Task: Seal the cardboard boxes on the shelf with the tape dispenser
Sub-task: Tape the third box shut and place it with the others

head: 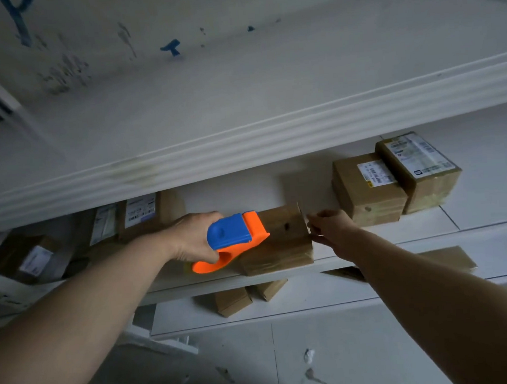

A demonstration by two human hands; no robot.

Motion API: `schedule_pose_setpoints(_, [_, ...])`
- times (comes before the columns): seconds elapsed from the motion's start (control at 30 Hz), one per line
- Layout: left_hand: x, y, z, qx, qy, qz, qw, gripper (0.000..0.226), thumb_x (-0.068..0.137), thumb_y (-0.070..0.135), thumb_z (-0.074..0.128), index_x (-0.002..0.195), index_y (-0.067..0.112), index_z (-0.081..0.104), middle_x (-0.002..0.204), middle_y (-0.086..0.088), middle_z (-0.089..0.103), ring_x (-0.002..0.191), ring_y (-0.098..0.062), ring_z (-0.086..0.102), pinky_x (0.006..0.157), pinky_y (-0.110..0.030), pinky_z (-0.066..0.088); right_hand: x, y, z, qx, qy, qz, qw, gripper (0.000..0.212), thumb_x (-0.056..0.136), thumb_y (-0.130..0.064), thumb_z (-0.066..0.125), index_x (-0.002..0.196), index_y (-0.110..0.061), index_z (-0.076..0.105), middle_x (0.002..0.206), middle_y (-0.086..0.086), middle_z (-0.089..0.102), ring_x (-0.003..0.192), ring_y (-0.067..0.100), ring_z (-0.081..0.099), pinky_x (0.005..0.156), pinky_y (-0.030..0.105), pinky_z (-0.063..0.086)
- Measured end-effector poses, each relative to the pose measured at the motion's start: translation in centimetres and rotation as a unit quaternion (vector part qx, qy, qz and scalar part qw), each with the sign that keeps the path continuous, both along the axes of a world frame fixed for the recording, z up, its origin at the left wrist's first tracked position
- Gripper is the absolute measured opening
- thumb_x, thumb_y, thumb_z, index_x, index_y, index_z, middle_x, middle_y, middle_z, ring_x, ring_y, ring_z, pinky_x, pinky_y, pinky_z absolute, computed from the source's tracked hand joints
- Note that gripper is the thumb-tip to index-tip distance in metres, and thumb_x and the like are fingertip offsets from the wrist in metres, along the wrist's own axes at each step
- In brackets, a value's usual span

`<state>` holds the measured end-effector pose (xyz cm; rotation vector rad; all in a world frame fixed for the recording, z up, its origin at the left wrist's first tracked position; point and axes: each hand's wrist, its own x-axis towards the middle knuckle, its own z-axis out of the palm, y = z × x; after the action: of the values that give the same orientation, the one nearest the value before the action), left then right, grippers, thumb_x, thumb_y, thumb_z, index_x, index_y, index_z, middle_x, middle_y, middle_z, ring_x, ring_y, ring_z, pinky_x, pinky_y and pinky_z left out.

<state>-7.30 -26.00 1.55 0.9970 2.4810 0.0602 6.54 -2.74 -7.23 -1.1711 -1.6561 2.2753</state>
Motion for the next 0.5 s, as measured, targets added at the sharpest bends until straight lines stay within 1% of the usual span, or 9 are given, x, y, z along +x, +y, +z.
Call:
schedule_pose_setpoints(0.07, [-0.4, -1.6, 0.2, -0.014, -0.015, 0.003, 1.000, 0.043, 0.048, 0.032, 0.068, 0.086, 0.035, 0.046, 0.083, 0.008, 0.057, 0.074, -0.014, 0.055, 0.061, -0.027, 0.042, -0.5, -1.4, -0.2, 0.009, 0.001, 0.025, 1.000, 0.008, 0.095, -0.009, 0.056, 0.092, -0.004, 0.061, 0.076, 0.009, 0.056, 0.069, 0.016, 0.055, 0.076, 0.033, 0.056])
schedule_pose_setpoints(0.13, [-1.0, -3.1, 0.3, -0.018, -0.035, 0.008, 0.999, 0.043, 0.050, 0.029, 0.068, 0.088, 0.032, 0.048, 0.084, 0.005, 0.057, 0.073, -0.014, 0.054, 0.060, -0.027, 0.041, -0.9, -2.8, -0.2, 0.024, 0.004, 0.035, 0.999, 0.008, 0.096, -0.010, 0.056, 0.094, -0.005, 0.062, 0.076, 0.008, 0.057, 0.069, 0.015, 0.056, 0.077, 0.034, 0.057])
schedule_pose_setpoints(0.23, [-1.7, -4.5, 0.7, 0.017, -0.053, 0.014, 0.998, 0.051, 0.051, 0.028, 0.069, 0.099, 0.031, 0.052, 0.091, 0.001, 0.061, 0.083, -0.021, 0.060, 0.065, -0.031, 0.046, -1.3, -3.8, -0.1, 0.073, 0.005, 0.001, 0.997, 0.013, 0.095, -0.013, 0.058, 0.084, -0.008, 0.063, 0.075, 0.007, 0.060, 0.068, 0.016, 0.056, 0.077, 0.036, 0.058])
schedule_pose_setpoints(0.3, [-1.8, -4.6, 1.0, 0.044, -0.061, 0.004, 0.997, 0.061, 0.053, 0.028, 0.069, 0.111, 0.032, 0.050, 0.095, 0.004, 0.061, 0.085, -0.017, 0.060, 0.069, -0.030, 0.048, -1.2, -3.8, -0.1, 0.110, 0.001, -0.020, 0.994, 0.016, 0.093, -0.016, 0.060, 0.078, -0.011, 0.062, 0.074, 0.006, 0.062, 0.067, 0.015, 0.056, 0.070, 0.030, 0.055])
schedule_pose_setpoints(0.37, [-1.7, -4.4, 1.3, 0.062, -0.059, -0.024, 0.996, 0.071, 0.055, 0.027, 0.070, 0.123, 0.034, 0.047, 0.098, 0.008, 0.061, 0.085, -0.011, 0.059, 0.072, -0.030, 0.049, -1.0, -3.6, -0.3, 0.134, -0.009, -0.032, 0.990, 0.017, 0.093, -0.018, 0.061, 0.077, -0.013, 0.063, 0.073, 0.004, 0.063, 0.068, 0.015, 0.056, 0.063, 0.026, 0.050])
schedule_pose_setpoints(0.5, [-2.1, -3.8, 1.4, 0.078, -0.039, -0.058, 0.994, 0.076, 0.064, 0.016, 0.075, 0.130, 0.040, 0.046, 0.097, 0.011, 0.061, 0.079, -0.007, 0.057, 0.068, -0.025, 0.044, -0.3, -3.6, -0.9, 0.150, -0.016, -0.048, 0.987, 0.017, 0.092, -0.020, 0.062, 0.075, -0.016, 0.064, 0.073, 0.002, 0.065, 0.066, 0.012, 0.055, 0.057, 0.023, 0.042])
